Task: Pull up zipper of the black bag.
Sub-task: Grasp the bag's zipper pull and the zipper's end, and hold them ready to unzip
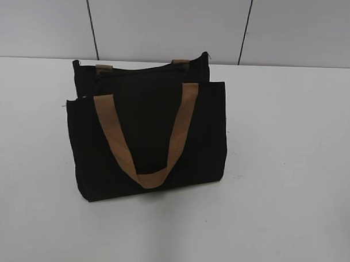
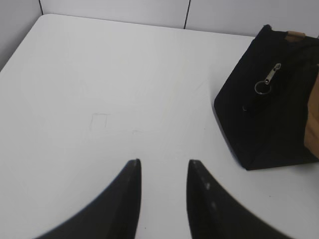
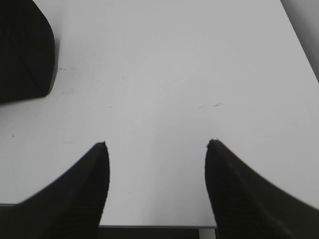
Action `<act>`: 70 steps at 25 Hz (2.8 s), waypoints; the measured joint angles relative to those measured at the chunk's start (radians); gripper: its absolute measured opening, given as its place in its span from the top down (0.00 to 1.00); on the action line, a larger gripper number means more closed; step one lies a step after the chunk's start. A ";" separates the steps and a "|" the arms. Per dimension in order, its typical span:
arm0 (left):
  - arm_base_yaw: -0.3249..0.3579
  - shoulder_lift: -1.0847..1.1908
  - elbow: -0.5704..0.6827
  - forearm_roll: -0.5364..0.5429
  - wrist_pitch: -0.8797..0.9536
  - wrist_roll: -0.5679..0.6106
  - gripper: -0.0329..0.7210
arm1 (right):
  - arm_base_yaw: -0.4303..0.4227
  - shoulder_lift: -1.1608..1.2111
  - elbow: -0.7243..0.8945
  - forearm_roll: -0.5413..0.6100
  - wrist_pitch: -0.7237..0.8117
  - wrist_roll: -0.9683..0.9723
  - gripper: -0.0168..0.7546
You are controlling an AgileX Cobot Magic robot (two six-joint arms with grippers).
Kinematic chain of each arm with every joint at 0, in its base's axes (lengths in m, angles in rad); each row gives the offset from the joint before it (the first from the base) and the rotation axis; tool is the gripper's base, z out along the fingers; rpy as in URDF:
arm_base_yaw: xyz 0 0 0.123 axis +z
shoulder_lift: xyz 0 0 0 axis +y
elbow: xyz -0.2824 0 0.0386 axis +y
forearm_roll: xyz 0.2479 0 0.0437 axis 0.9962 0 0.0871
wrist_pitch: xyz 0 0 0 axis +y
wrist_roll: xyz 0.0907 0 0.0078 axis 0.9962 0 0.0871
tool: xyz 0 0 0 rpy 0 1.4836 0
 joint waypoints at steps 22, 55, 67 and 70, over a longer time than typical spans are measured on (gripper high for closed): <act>0.000 0.156 -0.084 -0.019 -0.143 0.046 0.54 | 0.000 0.000 0.000 0.000 0.000 0.000 0.37; -0.361 1.352 0.310 -0.217 -1.689 0.191 0.42 | 0.000 0.000 0.000 0.000 0.000 0.000 0.37; -0.368 1.642 0.282 -0.077 -1.938 0.175 0.42 | 0.000 0.000 0.000 0.000 0.000 0.000 0.37; -0.348 1.664 0.256 -0.031 -1.943 0.175 0.42 | 0.000 0.000 0.000 0.000 0.001 0.000 0.37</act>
